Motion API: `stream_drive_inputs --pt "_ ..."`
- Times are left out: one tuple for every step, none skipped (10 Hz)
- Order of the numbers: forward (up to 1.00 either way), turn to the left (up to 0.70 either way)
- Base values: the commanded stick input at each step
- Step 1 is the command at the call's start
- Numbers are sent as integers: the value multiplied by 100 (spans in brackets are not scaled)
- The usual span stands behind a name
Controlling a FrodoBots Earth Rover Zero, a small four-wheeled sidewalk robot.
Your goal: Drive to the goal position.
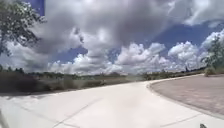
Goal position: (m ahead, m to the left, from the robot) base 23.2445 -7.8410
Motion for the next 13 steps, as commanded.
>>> stream_drive_inputs --pt "85 0" --pt "85 0" --pt "85 0" --pt "85 0" --pt "85 0" --pt "85 -10" --pt "85 -34" --pt "85 -27" --pt "85 0" --pt "85 0" --pt "85 0" --pt "85 0" --pt "85 0"
